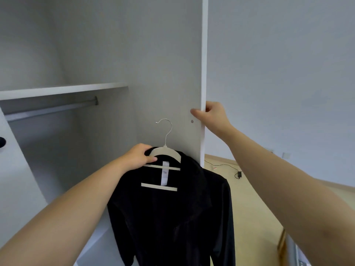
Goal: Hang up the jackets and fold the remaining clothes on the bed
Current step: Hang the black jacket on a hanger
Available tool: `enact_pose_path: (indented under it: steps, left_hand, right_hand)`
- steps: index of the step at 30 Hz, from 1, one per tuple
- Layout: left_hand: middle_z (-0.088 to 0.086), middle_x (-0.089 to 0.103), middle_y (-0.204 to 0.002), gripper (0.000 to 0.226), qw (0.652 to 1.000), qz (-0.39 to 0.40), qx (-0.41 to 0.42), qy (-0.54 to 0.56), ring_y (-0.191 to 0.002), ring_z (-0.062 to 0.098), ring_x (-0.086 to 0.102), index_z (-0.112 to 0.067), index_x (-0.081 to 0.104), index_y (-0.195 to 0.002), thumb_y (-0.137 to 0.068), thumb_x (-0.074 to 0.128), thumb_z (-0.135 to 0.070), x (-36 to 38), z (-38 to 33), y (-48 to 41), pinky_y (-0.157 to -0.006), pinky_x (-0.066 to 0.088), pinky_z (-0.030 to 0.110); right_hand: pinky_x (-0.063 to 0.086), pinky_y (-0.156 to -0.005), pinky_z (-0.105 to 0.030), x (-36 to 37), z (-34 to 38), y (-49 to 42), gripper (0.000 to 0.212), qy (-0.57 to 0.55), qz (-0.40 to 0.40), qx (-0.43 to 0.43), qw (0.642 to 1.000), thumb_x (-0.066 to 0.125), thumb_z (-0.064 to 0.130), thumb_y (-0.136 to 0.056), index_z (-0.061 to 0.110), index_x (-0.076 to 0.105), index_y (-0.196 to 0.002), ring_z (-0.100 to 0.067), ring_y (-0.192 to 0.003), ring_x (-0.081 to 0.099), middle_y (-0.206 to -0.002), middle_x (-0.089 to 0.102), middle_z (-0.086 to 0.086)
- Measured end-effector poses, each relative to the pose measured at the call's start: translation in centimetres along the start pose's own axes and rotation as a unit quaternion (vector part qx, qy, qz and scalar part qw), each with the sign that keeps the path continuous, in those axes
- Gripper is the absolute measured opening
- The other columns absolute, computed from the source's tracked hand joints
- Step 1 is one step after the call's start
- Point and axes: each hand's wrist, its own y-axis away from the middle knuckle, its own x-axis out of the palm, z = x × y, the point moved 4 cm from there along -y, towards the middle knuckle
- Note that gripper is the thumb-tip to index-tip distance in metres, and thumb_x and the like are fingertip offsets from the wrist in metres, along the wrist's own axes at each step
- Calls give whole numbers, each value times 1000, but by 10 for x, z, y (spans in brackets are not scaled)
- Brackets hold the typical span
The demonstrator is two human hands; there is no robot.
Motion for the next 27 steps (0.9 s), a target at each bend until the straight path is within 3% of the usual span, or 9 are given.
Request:
enact_pose_path:
  steps: [5,10,16,19,21,24,27]
  left_hand:
    - [6,70,-98,16,1000,-5,0,-4,-93,20,64,-6,69,-103,-88,66,-12,8,-3,-21,-77,45,24]
    - [6,71,-101,13,1000,7,6,19,-98,22,65,-14,69,-101,-88,66,-11,15,-7,-43,-88,47,32]
    - [4,71,-98,14,1000,-2,21,19,-91,18,64,-24,66,-91,-88,66,-10,19,-18,-66,-84,47,30]
    - [-6,69,-87,19,999,-6,31,15,-80,7,62,-29,64,-84,-88,66,-10,23,-23,-74,-74,44,19]
    - [-11,67,-81,22,999,-13,32,13,-75,3,59,-31,63,-80,-88,66,-10,25,-23,-78,-67,42,15]
    - [-5,70,-87,13,999,-18,29,12,-80,10,62,-25,67,-88,-88,66,-12,26,-21,-83,-69,43,18]
    - [-5,70,-88,10,999,-20,32,12,-79,7,62,-22,67,-91,-88,66,-13,26,-22,-84,-67,42,15]
  right_hand:
    - [54,-86,-50,-18,-16,-23,24,1,15,18,1000,66,18,-80,-2,69,-93,-28,-91,70,-99,70,-19]
    - [55,-90,-36,-34,-30,-43,22,-16,61,29,998,66,12,-86,2,68,-106,-21,-96,69,-105,72,-9]
    - [56,-85,-36,-45,-49,-61,18,-94,51,47,993,69,4,-82,8,67,-100,-26,-95,68,-104,71,-9]
    - [53,-86,-44,-49,-63,-67,20,-184,13,79,980,71,-3,-78,11,57,-80,-31,-88,67,-93,67,-11]
    - [52,-76,-42,-51,-70,-68,30,-225,-23,96,969,71,-3,-78,14,47,-72,-28,-80,65,-84,64,-8]
    - [51,-64,-37,-51,-76,-70,28,-250,-75,106,960,75,1,-76,13,50,-74,-26,-74,66,-81,66,-6]
    - [53,-65,-31,-50,-74,-67,23,-162,-122,96,975,78,15,-77,13,59,-89,-20,-77,67,-90,68,-4]
